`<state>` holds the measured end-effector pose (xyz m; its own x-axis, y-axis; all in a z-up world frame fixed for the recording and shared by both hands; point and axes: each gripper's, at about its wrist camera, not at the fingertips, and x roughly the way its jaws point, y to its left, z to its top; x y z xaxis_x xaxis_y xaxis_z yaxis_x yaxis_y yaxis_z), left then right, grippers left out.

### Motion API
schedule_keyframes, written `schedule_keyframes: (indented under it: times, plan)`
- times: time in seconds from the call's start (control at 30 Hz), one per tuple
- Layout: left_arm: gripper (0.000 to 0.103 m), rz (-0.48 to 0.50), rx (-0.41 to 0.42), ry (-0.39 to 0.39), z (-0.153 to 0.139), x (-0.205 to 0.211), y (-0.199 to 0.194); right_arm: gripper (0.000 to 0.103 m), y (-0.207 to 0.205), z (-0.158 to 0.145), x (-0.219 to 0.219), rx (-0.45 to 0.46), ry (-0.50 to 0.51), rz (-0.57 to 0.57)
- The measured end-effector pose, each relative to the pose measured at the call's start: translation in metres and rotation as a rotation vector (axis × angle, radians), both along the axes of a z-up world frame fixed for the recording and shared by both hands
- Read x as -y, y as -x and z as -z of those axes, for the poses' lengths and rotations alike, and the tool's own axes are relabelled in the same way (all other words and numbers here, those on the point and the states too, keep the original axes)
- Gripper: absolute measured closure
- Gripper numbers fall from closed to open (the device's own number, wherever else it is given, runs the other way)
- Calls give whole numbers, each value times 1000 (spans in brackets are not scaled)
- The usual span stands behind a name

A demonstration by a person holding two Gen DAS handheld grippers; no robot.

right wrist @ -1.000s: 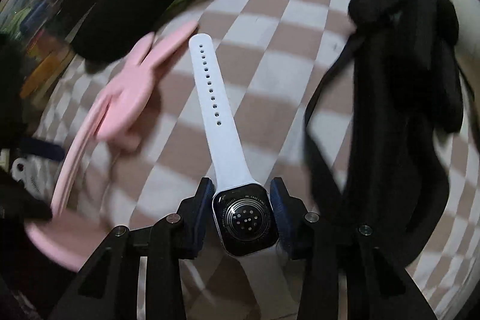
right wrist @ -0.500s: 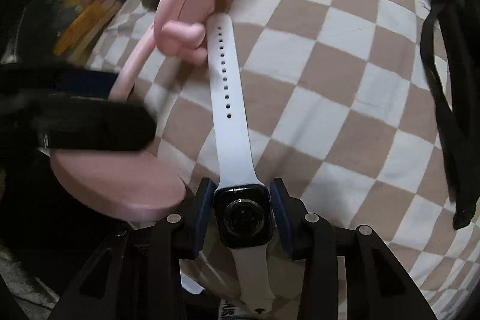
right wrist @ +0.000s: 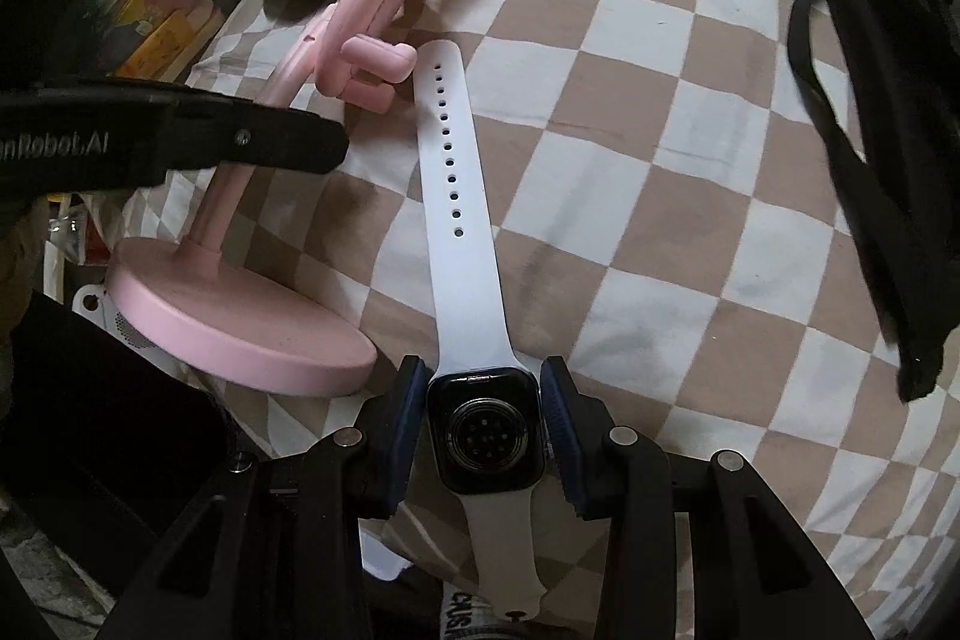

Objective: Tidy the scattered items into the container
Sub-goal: 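Grasp the pink bunny stand's pole with the left tool while right holds the smartwatch, then lift the pink stand with the left tool while right holds the smartwatch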

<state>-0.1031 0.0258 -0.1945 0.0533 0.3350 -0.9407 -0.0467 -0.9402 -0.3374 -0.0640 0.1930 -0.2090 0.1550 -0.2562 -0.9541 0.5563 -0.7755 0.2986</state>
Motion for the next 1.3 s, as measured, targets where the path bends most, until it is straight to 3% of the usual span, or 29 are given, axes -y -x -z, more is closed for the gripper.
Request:
schedule_keyframes:
  times: [0.23, 0.43, 0.5, 0.57, 0.67, 0.8, 0.9, 0.93, 1.03, 1.3]
  plan:
    - [88, -37, -63, -18, -15, 5, 6, 63, 22, -6, -37, -71, -72, 90]
    - [88, -68, -119, -51, -33, 10, 8, 62, 27, -6, -50, -56, -81, 106]
    - [89, -80, -152, -81, -43, 13, 7, 59, 26, -5, -48, -60, -88, 88]
    - [89, -87, -192, -125, -57, 17, 6, 45, 26, -5, -46, -52, -74, 76]
    - [89, -84, -222, -127, -65, 21, 4, 37, 23, -4, -41, -56, -74, 40]
    - [89, -78, -181, -103, -55, 24, 4, 32, 23, -4, -38, -63, -90, 33]
    - [88, -56, -146, -83, -47, 21, 2, 13, 22, -2, -38, -52, -76, 35]
    - [87, -42, -132, -69, -44, 19, 0, 0, 21, 1, -37, -39, -79, 29]
    - [73, -23, -116, -39, -41, 16, -4, 0, 19, 6, -35, -47, -107, 11]
    - [72, 31, -63, 35, -24, 6, -9, 0, 35, 4, -51, -11, -47, 104]
